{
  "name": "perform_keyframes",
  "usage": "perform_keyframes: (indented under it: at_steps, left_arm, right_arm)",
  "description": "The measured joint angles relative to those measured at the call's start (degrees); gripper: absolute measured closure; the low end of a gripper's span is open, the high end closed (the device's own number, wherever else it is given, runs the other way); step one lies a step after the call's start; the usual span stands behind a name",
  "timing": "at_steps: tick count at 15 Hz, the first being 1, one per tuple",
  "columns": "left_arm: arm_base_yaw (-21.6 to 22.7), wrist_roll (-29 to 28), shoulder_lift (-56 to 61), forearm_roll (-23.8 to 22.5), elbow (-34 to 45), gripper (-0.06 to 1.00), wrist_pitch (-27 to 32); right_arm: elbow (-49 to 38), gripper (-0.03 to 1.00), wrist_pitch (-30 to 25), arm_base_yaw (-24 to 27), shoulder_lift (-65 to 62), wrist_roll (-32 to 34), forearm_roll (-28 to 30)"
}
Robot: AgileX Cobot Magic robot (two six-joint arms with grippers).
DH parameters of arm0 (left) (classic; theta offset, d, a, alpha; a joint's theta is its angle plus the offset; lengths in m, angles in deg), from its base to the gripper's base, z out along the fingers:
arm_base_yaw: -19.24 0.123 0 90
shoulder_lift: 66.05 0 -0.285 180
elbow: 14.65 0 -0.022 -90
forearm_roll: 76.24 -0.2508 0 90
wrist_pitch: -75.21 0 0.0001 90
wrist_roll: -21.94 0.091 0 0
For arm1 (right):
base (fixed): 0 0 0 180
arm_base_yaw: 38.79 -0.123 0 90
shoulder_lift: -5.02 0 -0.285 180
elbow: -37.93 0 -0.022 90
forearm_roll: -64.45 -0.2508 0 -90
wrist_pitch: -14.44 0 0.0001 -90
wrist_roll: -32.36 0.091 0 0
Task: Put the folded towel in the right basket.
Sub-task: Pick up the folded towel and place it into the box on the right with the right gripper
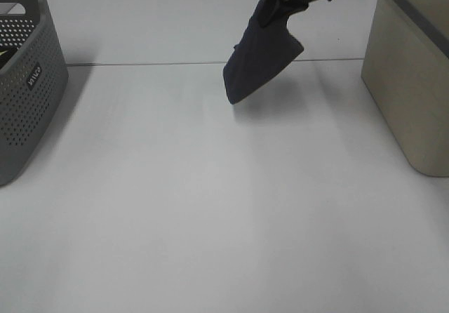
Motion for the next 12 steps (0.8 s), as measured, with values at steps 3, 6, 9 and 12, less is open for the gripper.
perform_keyframes:
  at_steps: [3, 6, 9, 12]
  left_arm:
    - [0.0, 0.0, 0.0, 0.0, 0.0, -0.03, 0.0]
    - [0.0, 0.0, 0.0, 0.0, 0.0, -0.03, 0.0]
    - [0.0, 0.0, 0.0, 0.0, 0.0, -0.03, 0.0]
    - [0.0, 0.0, 0.0, 0.0, 0.0, -0.03, 0.0]
  right_arm:
    - [0.0, 0.91, -0.74, 0.0, -6.82, 0.29, 6.59]
    - [0.0, 0.91, -3.15, 0.97, -13.29, 2.58, 15.01]
    - [0.0, 0.91, -4.18, 9.0, -17.82, 5.27, 16.21]
    - [0.0, 0.91, -4.18, 17.76, -20.74, 8.02, 16.39]
